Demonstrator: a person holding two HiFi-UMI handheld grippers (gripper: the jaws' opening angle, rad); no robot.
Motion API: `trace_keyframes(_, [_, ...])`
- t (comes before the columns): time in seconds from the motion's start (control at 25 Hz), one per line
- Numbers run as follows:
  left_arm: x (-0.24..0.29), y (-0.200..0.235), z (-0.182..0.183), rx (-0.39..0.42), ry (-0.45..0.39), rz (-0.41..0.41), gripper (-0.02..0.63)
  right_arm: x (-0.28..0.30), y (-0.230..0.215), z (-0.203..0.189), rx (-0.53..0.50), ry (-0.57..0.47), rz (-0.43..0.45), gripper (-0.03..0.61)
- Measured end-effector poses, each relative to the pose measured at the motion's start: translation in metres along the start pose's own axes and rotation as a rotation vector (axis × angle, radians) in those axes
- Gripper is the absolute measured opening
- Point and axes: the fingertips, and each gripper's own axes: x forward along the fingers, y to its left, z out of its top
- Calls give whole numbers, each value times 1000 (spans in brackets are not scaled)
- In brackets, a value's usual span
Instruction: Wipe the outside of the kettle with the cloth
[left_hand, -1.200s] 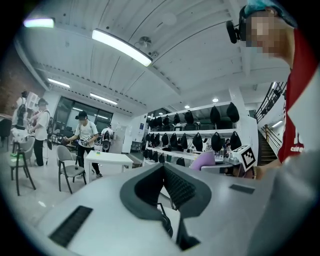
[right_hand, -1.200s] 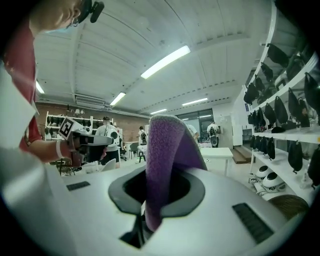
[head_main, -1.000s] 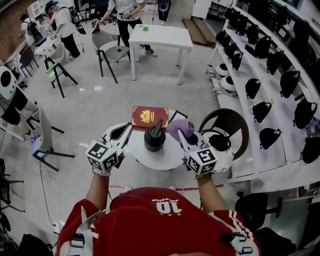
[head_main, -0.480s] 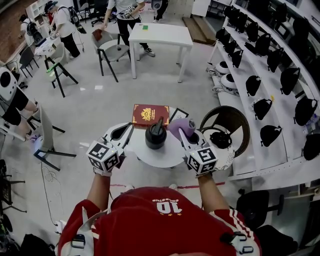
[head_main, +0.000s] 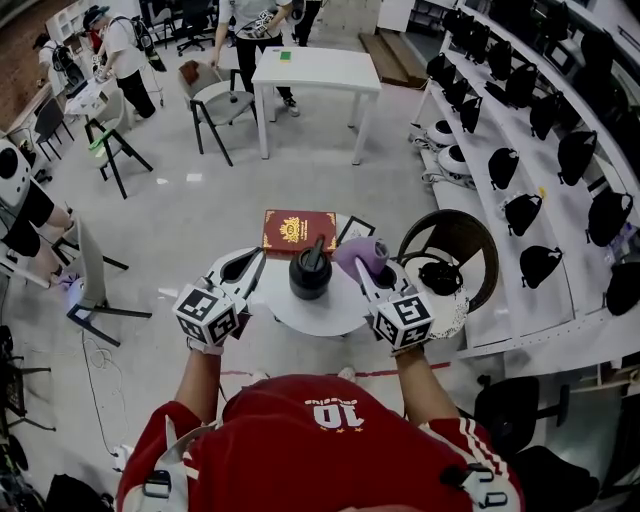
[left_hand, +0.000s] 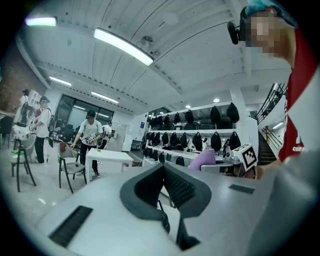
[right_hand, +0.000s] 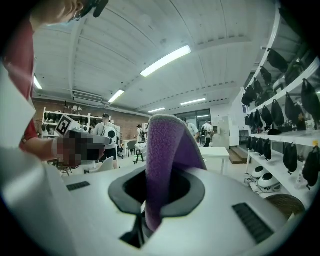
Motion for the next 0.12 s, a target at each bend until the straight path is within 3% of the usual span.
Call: trace_keyframes(0.12, [3, 0, 3, -6, 3, 5, 6, 2, 0, 1, 0, -1, 1, 44])
